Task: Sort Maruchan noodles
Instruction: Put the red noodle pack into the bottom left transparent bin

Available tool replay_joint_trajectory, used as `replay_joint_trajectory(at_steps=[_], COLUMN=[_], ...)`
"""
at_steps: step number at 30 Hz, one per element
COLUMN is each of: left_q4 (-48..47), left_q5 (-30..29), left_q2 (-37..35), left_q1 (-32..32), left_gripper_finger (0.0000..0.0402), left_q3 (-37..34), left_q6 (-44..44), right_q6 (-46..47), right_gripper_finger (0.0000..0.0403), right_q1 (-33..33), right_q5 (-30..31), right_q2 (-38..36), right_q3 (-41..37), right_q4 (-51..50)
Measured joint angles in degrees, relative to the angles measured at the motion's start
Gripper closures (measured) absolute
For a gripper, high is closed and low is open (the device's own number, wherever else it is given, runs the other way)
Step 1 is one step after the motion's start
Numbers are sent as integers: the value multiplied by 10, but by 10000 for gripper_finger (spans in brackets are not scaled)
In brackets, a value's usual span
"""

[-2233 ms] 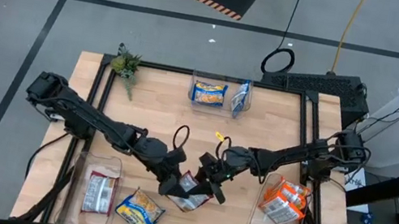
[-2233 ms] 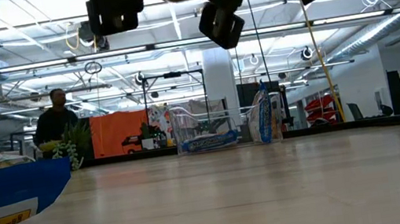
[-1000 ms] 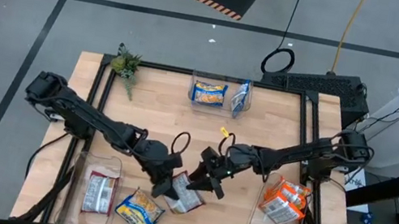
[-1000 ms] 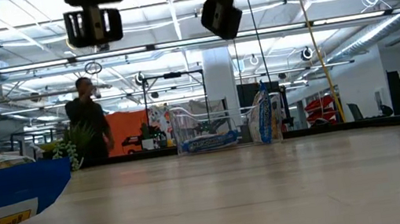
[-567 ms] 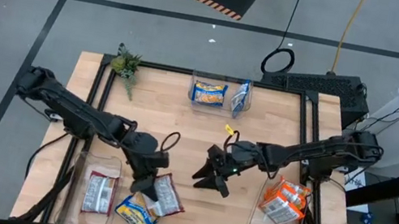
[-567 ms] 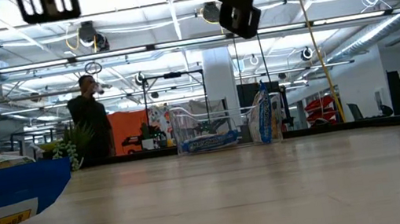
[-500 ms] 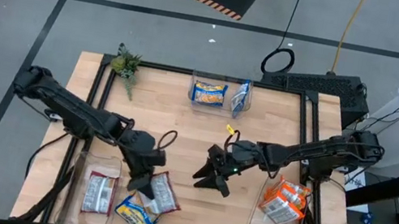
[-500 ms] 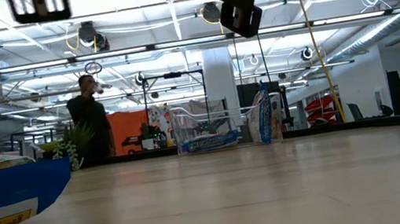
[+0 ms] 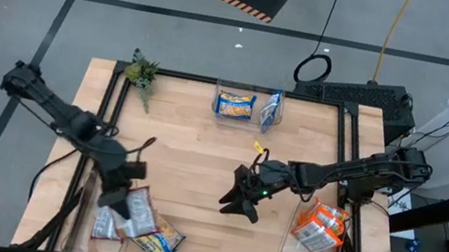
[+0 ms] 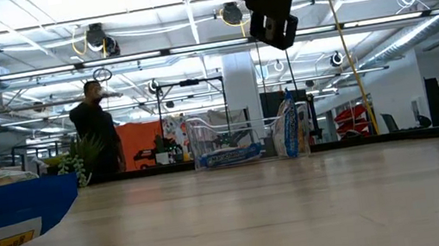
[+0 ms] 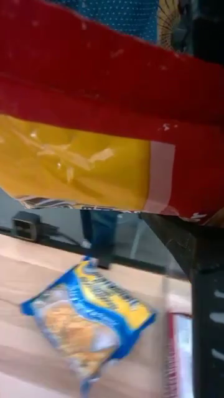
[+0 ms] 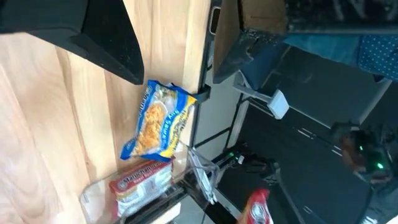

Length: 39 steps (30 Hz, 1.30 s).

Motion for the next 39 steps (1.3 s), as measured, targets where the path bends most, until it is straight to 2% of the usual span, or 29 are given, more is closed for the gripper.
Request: replay_joint_trajectory(at_steps=[5,9,13,16,19,25,29,36,39], left_q4=[-95,-211,-323,-370,-381,-404,-427,-411,-403], left_q5=[-18,-35,-108,-172,-203,-222,-239,-238,-238], left_q2=[-30,-36,-32,-16,12,88,138,193,202], left_q1=[-75,-120,-151,-173,-190,-210,-218,-221,-223], left_gripper_finger=[250,250,250,250,250,250,250,248,233], left_q3=[0,0,0,0,0,0,0,0,0], left_q6=[-38,-32,-26,-33,-30,3,2,1,2], right_q6=[7,25,38,45,53,63,61,67,68], right_gripper_finger=[218,218,218,218,218,218,218,218,218], right_q1=[0,0,0,4,10,30,34,34,34], right_q5=[0,-1,-1,-1,0,31,30,29,29], right_q2=[0,0,0,0,0,0,0,0,0], right_q3=[-16,-29,-35,-35,-35,-35,-35,-35,-35], right_q4=[10,15,16,16,16,15,12,11,11])
